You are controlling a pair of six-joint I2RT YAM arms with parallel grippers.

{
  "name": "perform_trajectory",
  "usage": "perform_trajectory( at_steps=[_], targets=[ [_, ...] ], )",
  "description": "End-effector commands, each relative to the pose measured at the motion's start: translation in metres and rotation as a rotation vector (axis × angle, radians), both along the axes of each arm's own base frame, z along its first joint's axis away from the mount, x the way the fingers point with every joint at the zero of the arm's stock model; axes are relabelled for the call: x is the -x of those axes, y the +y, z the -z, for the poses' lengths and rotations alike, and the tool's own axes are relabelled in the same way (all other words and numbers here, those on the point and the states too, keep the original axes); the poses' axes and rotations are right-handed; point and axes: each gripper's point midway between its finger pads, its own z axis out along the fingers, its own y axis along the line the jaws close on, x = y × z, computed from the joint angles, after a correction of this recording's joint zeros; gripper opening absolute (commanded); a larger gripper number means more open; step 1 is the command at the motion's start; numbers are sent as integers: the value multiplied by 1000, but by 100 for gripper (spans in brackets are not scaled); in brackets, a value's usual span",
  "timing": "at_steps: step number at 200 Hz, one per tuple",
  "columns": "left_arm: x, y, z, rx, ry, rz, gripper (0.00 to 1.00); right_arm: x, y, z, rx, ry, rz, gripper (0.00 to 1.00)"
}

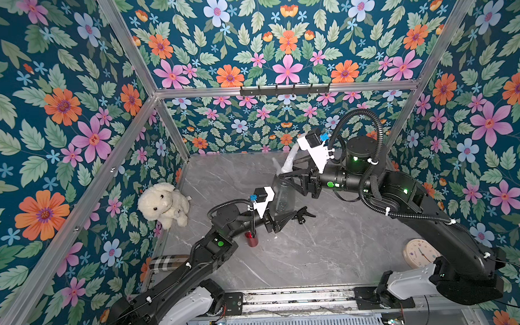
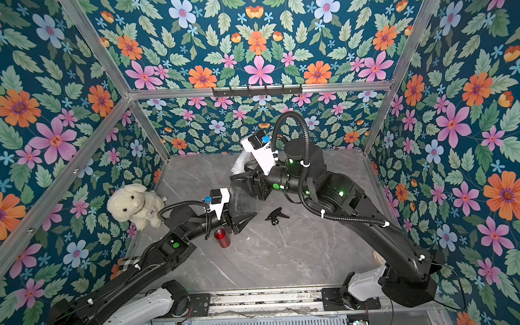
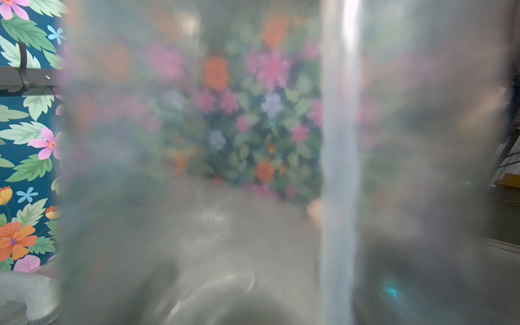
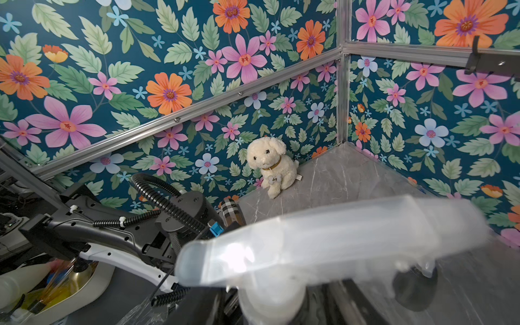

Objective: Attach spray nozzles to spray bottles
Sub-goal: Insert the spray nozzle into the spray bottle, then screw the spray nozzle on the spray bottle.

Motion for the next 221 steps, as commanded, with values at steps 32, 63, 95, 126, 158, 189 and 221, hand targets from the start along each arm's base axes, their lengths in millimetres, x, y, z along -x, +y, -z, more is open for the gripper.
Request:
perform_trajectory(
  at_steps=[32,63,95,126,158,189,221],
  targets=[
    [-1,2,-9,26,-48,-14,0,-1,-3,-4,-18,-8,21,51],
    [-1,1,-9,21,-49,-13,0,4,-5,-6,-12,3,10,51],
    [-1,1,-8,20,-53,-13,0,12,-8,-5,-9,20,-3,60],
    [0,1,-7,17,-55,-9,0,24,-19,-8,-27,7,-12,62],
    [6,-2,-6,9,-58,29,0,26,-40,-18,-4,-89,39,65],
    [19,-7,-6,-1,-65,116,0,21,-47,-36,-21,-112,-26,68],
    [28,-8,-7,-2,-65,164,0,3,-60,-45,-65,-73,-50,77]
  ],
)
